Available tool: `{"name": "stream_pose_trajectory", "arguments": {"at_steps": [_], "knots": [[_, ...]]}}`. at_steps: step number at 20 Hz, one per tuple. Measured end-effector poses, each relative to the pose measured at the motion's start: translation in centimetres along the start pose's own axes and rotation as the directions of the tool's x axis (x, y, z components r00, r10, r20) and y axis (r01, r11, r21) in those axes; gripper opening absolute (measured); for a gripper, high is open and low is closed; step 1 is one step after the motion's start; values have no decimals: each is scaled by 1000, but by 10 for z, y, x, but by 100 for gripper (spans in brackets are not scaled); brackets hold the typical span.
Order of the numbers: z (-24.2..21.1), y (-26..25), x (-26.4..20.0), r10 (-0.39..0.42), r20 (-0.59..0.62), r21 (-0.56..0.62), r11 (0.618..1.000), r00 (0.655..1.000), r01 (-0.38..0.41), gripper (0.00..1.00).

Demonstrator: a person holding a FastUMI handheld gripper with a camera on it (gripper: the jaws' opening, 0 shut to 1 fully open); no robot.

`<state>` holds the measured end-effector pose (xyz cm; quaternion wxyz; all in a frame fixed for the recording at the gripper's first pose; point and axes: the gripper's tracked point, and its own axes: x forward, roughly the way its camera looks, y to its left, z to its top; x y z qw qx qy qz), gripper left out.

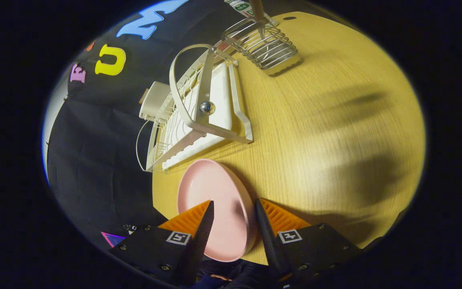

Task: Take the plate from the dish rack, then take the spoon from the basket and place it into the plate.

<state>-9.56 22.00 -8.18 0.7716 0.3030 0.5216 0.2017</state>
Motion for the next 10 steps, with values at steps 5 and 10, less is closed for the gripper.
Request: {"name": "stream_pose_trajectory", "arguments": {"at_steps": [5,10], "knots": [[16,-35,-32,-103,45,-35,994,994,105,65],[81,-55,-82,-187,258,-21,980,948,199,69]]}}
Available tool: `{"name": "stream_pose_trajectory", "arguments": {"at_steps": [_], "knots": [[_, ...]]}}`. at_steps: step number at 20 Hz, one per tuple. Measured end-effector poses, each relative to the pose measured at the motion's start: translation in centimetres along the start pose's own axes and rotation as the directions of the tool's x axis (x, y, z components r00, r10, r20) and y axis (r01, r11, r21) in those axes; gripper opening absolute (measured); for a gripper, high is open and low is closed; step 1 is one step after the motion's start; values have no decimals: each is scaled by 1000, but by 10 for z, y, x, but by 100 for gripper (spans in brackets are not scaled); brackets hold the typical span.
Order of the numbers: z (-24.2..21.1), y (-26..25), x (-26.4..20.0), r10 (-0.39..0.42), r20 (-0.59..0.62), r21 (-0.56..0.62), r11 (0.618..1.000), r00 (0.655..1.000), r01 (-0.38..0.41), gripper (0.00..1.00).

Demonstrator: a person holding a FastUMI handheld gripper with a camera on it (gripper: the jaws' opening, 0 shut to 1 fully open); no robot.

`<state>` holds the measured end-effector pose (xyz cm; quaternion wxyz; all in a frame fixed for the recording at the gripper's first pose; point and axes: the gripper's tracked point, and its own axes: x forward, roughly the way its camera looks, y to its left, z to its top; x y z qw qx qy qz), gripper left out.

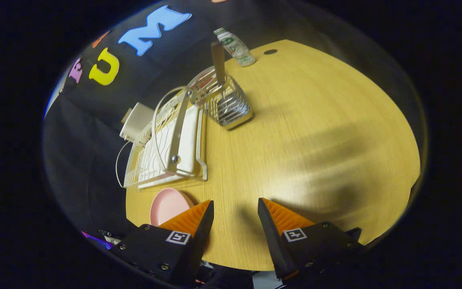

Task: Take the plate from the dish rack, then take the spoon from the basket and place it into the plate.

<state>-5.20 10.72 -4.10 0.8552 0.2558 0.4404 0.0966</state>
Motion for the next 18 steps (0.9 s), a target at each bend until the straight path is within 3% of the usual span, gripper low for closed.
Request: {"name": "stream_pose_trajectory", "arguments": {"at_steps": [3,8,11,13,16,18], "knots": [[60,-6,-16,-53,176,-6,998,983,55,69],[132,9,-22,-75,415,-57,993,907,108,69],[153,15,-13,-75,483,-30,994,873,102,69],[164,15,-6,-79,522,-10,995,849,98,59],[169,15,8,-70,521,28,998,851,65,59],[169,14,22,-64,512,53,998,857,43,47]]}}
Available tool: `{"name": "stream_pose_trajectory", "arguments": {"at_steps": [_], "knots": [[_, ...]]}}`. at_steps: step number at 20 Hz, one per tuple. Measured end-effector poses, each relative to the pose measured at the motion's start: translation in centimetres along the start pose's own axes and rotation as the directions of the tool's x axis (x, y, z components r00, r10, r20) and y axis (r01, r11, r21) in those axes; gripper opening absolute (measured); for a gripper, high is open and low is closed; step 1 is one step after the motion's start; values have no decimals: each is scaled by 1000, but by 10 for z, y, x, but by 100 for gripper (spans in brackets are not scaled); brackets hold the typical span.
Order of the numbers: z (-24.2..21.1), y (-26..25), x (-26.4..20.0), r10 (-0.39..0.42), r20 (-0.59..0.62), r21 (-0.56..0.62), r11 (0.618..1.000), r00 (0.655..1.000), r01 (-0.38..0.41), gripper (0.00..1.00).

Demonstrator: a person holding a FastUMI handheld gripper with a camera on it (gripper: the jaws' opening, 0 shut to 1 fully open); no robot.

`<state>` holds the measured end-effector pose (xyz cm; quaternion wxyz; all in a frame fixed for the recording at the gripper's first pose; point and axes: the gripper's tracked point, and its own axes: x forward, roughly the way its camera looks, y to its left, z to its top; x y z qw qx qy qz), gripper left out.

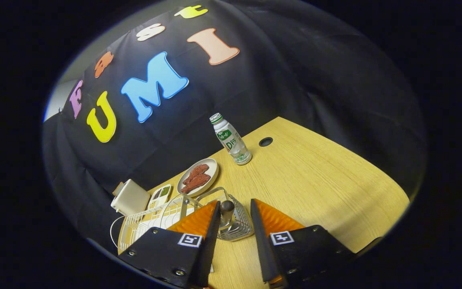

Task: Take the plate from the dish rack, then take the spoon from the basket and place it into the plate.

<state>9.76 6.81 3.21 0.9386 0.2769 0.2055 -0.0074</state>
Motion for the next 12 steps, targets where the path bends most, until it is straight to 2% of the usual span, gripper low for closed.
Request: {"name": "stream_pose_trajectory", "arguments": {"at_steps": [1,3,5,6,7,12], "knots": [[0,2,4,13,1,13,1000,1000,-13,49],[0,5,11,19,14,35,999,1000,-19,29],[-1,8,13,28,21,24,999,999,-29,26],[-2,10,23,7,30,31,999,1000,-8,26],[1,11,15,14,39,25,1000,999,-15,6],[9,19,15,36,45,12,999,998,-36,6]]}}
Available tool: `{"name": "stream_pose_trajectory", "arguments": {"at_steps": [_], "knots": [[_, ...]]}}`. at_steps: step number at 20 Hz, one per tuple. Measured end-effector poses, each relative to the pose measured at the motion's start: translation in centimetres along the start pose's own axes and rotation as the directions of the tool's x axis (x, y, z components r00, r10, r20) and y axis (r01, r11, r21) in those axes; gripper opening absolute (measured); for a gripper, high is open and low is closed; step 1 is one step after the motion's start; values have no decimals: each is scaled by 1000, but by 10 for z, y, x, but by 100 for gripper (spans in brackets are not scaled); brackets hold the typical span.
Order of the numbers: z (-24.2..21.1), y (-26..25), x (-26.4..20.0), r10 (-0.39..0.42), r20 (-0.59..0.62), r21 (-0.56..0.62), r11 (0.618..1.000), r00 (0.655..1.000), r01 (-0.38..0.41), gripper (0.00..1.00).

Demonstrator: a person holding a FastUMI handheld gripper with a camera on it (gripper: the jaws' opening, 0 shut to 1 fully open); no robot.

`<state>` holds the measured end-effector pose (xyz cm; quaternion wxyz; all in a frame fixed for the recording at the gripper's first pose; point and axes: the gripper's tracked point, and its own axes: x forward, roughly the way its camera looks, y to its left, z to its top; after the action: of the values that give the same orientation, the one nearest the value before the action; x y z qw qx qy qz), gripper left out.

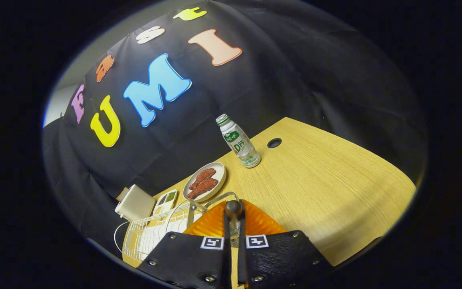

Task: Take the plate from the dish rack, then take the spoon from the basket and place it into the plate.

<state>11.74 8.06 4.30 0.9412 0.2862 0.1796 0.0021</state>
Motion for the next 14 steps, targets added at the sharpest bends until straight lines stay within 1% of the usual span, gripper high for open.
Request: {"name": "stream_pose_trajectory", "arguments": {"at_steps": [3,8,11,14], "knots": [[22,7,-8,8,36,-25,1000,999,-7,6],[61,43,-39,67,85,-131,990,994,-55,6],[73,80,-67,132,79,-192,975,988,-114,6],[70,124,-93,214,53,-266,945,975,-193,6]]}}
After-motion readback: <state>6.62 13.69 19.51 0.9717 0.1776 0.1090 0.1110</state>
